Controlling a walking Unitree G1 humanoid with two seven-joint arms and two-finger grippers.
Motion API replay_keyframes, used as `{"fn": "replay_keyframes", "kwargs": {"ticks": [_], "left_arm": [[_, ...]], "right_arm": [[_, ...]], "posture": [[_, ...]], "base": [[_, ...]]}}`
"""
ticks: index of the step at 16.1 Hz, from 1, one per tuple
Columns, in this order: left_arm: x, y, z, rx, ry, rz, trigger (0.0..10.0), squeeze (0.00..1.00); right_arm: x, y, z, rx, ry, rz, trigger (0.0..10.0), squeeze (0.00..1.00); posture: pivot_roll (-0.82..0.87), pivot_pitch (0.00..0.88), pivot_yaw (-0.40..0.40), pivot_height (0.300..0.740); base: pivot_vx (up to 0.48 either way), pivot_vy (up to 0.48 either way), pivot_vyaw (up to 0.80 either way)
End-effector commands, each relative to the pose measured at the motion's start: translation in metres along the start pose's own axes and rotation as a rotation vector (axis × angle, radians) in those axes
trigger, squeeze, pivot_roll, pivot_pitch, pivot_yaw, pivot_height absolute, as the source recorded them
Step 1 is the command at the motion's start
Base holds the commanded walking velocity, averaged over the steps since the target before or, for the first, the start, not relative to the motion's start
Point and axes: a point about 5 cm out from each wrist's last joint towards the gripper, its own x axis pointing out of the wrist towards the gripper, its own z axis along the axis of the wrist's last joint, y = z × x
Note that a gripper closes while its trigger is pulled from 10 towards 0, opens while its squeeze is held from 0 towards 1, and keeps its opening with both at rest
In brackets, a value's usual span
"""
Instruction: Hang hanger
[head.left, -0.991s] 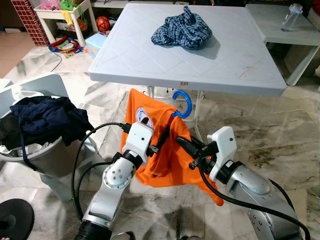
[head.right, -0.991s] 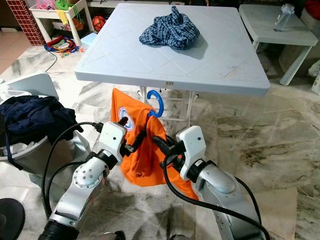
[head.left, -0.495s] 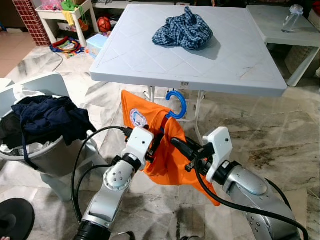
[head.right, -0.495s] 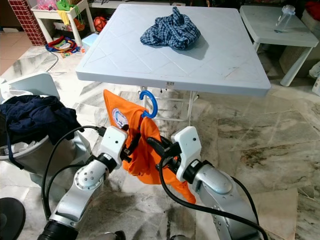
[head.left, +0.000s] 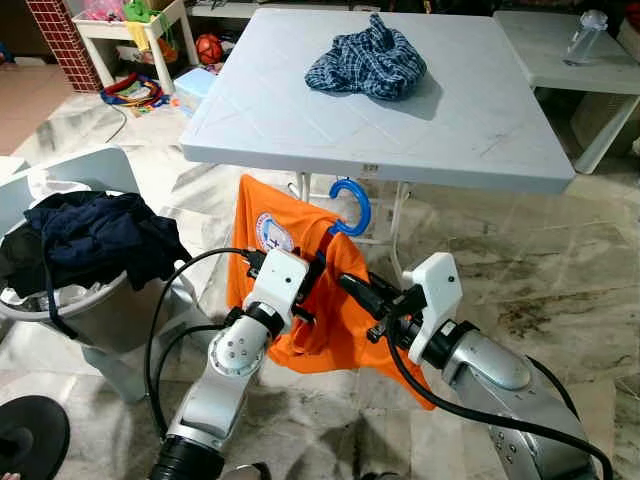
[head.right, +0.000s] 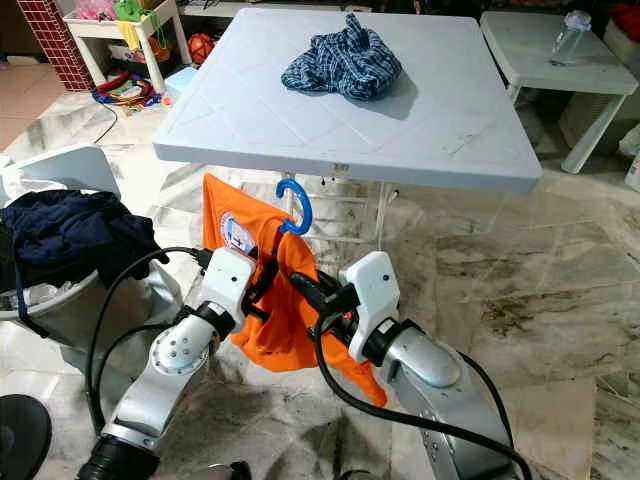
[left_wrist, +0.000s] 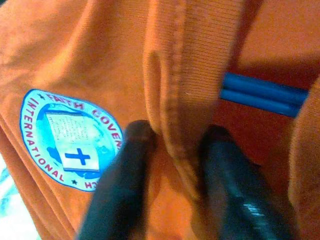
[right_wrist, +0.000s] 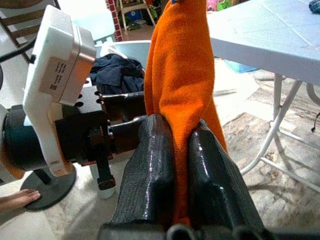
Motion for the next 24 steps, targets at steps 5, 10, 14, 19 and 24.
{"fn": "replay_keyframes", "kwargs": {"ticks": [5, 10, 14, 19, 24], "left_arm": [[0.0, 0.003, 0.001, 0.002, -0.005, 0.028, 10.0, 1.0], [0.005, 0.005, 0.009, 0.003, -0.029, 0.023, 7.4, 0.0], [0.007, 0.001, 0.017, -0.022, -0.059, 0.011, 0.0, 0.0], [0.006, 0.0, 0.025, -0.03, -0.069, 0.002, 0.0, 0.0], [0.002, -0.004, 0.028, -0.072, -0.076, -0.028, 0.0, 0.0]], "right_arm": [[0.002, 0.007, 0.01, -0.033, -0.056, 0.043, 10.0, 0.0], [0.003, 0.007, 0.009, -0.036, -0.052, 0.044, 10.0, 0.0], [0.004, 0.008, 0.007, -0.041, -0.047, 0.047, 10.0, 0.0], [0.003, 0.007, 0.001, -0.046, -0.03, 0.036, 10.0, 0.0], [0.004, 0.003, -0.006, -0.097, 0.004, 0.0, 10.0, 0.0]], "posture": [[0.0, 0.106, -0.021, 0.74], [0.0, 0.105, -0.02, 0.74], [0.0, 0.105, -0.02, 0.74], [0.0, 0.104, -0.019, 0.74], [0.0, 0.109, -0.019, 0.74]], "base": [[0.0, 0.0, 0.0], [0.0, 0.0, 0.0], [0.0, 0.0, 0.0], [0.0, 0.0, 0.0], [0.0, 0.0, 0.0]]}}
